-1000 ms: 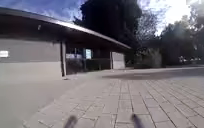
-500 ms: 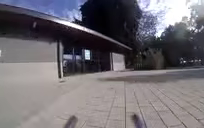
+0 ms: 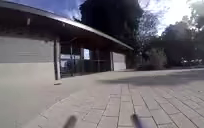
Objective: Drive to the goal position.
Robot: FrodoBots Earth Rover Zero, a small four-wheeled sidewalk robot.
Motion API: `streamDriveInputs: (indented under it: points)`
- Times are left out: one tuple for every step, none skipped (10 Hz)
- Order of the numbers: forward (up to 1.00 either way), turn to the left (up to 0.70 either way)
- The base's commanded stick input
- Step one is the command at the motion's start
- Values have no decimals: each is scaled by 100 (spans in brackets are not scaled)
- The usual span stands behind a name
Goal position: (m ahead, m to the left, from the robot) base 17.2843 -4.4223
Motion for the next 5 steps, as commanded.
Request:
streamDriveInputs:
  points:
    - [100, 0]
    - [100, 0]
    - [100, 0]
    - [100, 0]
    - [100, 0]
